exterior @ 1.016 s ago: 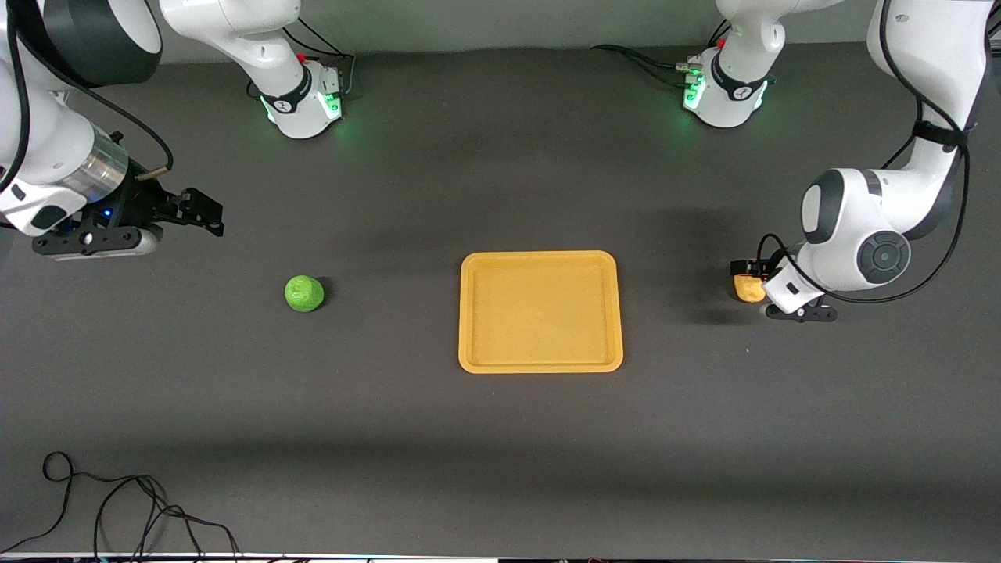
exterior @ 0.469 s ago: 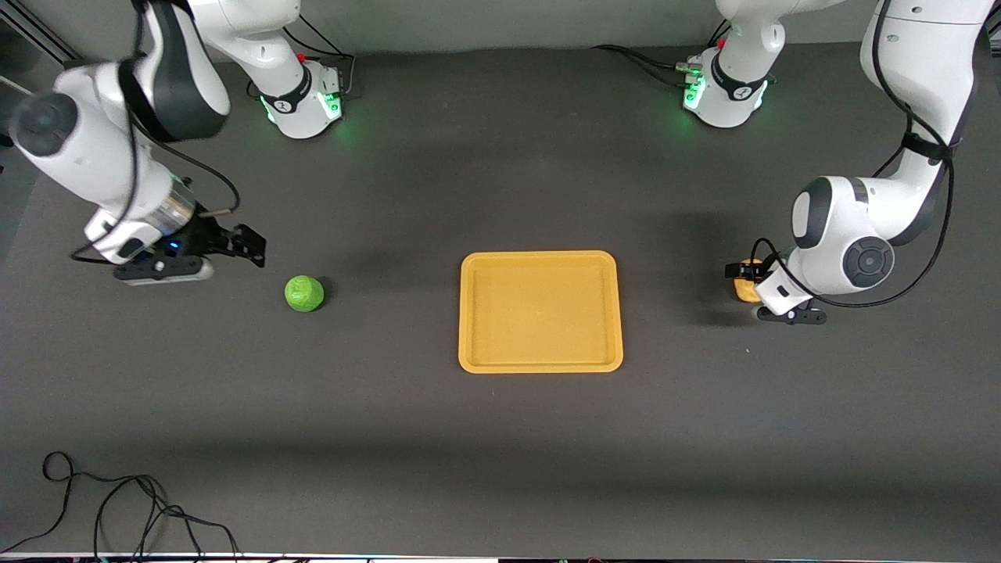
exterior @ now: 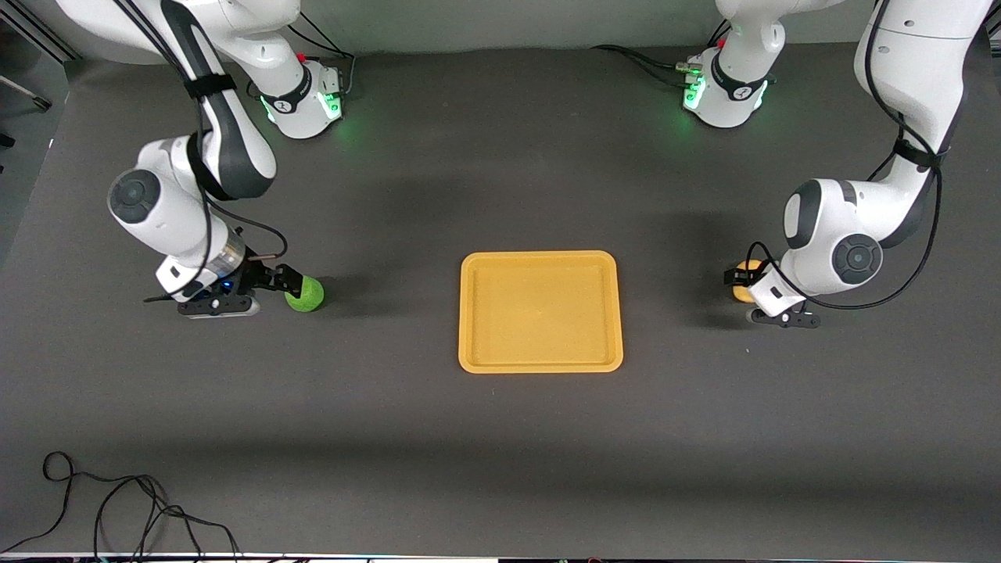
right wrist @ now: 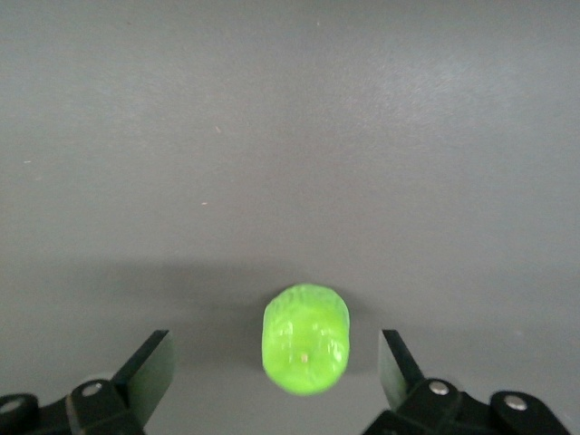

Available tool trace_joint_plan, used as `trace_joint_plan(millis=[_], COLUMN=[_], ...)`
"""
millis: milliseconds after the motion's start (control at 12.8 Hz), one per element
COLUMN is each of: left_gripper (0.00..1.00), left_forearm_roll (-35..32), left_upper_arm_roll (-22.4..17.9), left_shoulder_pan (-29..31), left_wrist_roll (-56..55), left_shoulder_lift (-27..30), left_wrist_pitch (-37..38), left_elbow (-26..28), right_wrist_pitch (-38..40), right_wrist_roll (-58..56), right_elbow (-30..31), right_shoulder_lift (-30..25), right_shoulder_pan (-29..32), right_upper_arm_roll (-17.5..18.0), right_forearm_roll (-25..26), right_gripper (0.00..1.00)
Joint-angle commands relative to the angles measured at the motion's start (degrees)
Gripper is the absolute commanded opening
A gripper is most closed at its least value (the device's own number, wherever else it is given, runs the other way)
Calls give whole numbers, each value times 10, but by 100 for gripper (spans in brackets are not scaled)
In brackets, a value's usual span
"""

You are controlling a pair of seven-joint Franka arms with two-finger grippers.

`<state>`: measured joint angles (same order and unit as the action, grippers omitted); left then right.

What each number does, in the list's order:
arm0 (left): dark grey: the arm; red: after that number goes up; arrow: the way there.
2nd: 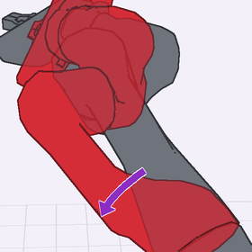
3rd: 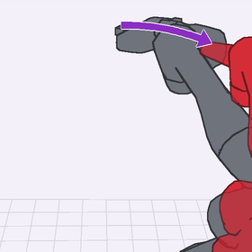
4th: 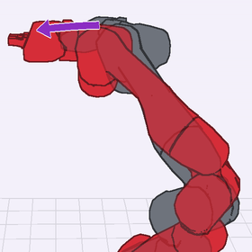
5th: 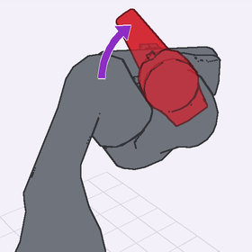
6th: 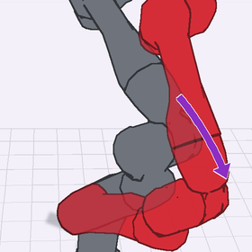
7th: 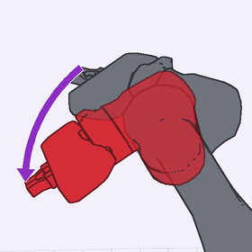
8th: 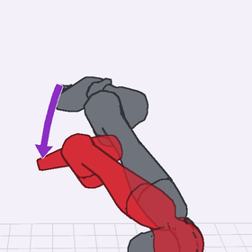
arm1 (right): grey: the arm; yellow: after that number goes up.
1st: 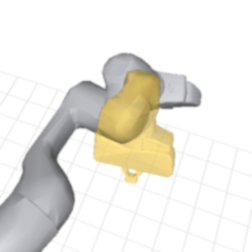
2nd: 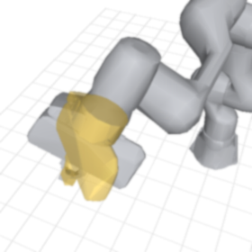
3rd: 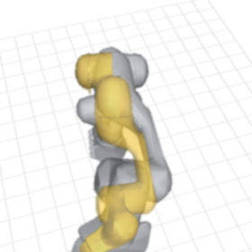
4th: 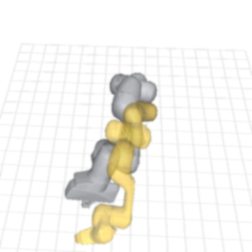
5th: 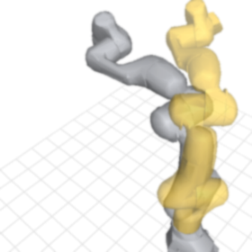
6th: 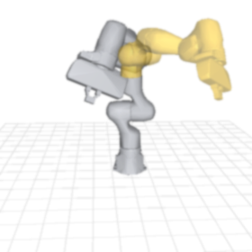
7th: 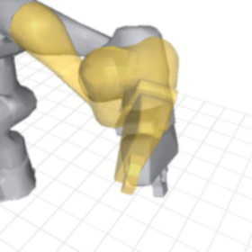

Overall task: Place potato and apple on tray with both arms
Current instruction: 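Carry the potato onto the tray while the right gripper grasps the apple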

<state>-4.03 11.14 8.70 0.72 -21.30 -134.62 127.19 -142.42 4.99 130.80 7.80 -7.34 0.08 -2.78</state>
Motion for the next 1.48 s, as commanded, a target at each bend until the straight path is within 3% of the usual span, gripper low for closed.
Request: trace_joint_plan(millis=[0,78,156,312,469,703,859,938,1094,1172,1250,1406], left_gripper=[44,14,3,2,2,2,0,0,0,0,3,22], left_forearm_roll=[-11,-9,-4,2,68,74,58,46,41,30,13,2], left_upper_arm_roll=[-2,2,5,19,52,57,56,56,55,53,52,53], left_shoulder_pan=[-5,-6,-16,-43,-88,-186,-231,-234,-242,-246,-244,-242], left_wrist_roll=[8,-8,-25,-99,-222,-400,-436,-441,-462,-462,-462,-462], left_shoulder_lift=[20,32,38,37,12,-110,-155,-163,-182,-190,-194,-193], left_wrist_pitch=[24,59,99,182,214,206,186,171,138,122,120,127], left_elbow=[6,-6,-33,-105,-190,-341,-366,-364,-364,-363,-363,-362], right_wrist_pitch=[-101,-135,-159,-188,-191,-190,-185,-184,-163,-154,-146,-99], right_wrist_roll=[7,7,7,-1,-3,-9,-10,-11,-30,-31,-35,-38], right_elbow=[43,54,61,71,76,84,90,92,91,89,85,63], right_shoulder_lift=[33,52,65,89,100,103,103,100,95,86,67,22], right_shoulder_pan=[-17,-21,-21,-21,-20,-19,-19,-19,-16,-16,-17,-16], right_upper_arm_roll=[-3,-3,-3,-3,-4,-5,-5,-7,-10,-17,-17,-18], right_forearm_roll=[-14,-14,-14,-15,-14,-14,-14,-14,-14,-14,-13,-11], right_gripper=[100,100,100,100,100,100,100,92,56,45,44,43])
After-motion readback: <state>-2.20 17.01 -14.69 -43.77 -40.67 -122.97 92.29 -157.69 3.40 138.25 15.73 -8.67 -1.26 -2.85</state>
